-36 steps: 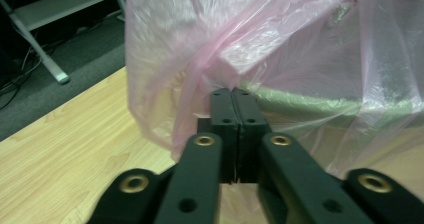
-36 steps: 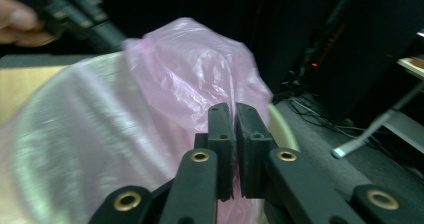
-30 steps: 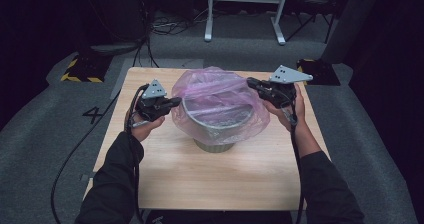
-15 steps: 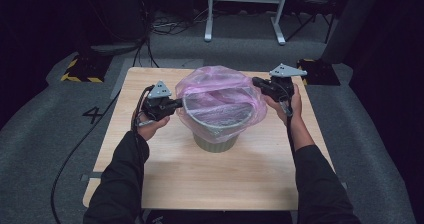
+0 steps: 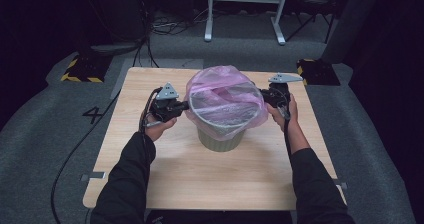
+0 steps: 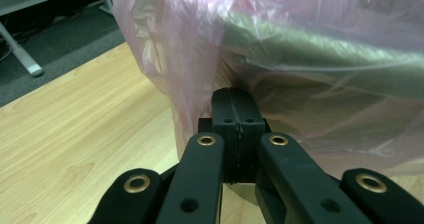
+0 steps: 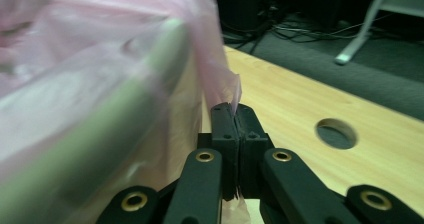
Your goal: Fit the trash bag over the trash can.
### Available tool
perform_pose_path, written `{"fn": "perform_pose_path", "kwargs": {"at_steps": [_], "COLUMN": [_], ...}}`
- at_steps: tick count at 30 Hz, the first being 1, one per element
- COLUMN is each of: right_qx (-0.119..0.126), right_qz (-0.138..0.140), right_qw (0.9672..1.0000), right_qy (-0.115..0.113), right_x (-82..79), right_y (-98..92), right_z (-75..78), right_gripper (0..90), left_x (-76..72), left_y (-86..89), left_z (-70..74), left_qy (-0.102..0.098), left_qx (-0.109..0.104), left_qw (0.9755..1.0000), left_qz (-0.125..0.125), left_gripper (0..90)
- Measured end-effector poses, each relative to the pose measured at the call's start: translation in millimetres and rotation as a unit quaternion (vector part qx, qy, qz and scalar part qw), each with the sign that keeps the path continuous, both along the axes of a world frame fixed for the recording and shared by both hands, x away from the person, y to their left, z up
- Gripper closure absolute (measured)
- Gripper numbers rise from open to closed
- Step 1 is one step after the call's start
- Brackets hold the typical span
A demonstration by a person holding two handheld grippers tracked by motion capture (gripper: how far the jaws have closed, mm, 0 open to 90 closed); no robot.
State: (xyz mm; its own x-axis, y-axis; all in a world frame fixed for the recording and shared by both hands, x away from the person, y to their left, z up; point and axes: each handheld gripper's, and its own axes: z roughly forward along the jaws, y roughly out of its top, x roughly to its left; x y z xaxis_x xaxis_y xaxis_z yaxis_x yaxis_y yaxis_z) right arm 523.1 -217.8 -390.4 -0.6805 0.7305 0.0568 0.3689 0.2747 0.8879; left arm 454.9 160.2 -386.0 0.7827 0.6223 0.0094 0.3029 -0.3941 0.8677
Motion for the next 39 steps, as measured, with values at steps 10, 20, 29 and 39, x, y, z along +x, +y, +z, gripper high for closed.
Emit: {"fn": "perform_pose_path", "kwargs": {"at_steps": [10, 20, 29, 39], "right_qx": [0.005, -0.001, 0.017, 0.019], "right_qz": [0.042, 0.04, 0.005, 0.003], "right_qw": [0.9991, 0.9992, 0.9994, 0.9987], "right_qy": [0.002, -0.001, -0.029, -0.047], "right_x": [-19.0, -25.2, -25.7, -23.9], "right_y": [-12.8, -26.0, -34.0, -27.7], "right_z": [-4.9, -2.1, 11.9, 21.9], "right_gripper": [89.8, 89.7, 89.4, 86.9], "left_x": [-17.3, -27.2, -27.5, -6.2], "left_y": [-8.0, 6.5, 19.8, 7.7], "left_z": [0.1, 15.1, 37.6, 48.4], "left_qy": [-0.003, -0.031, -0.058, -0.049], "left_qx": [0.003, -0.005, -0.047, -0.028], "left_qw": [0.9993, 0.9995, 0.9966, 0.9979], "left_qz": [-0.037, -0.006, 0.034, 0.031], "left_gripper": [89.9, 62.3, 28.9, 29.0]}}
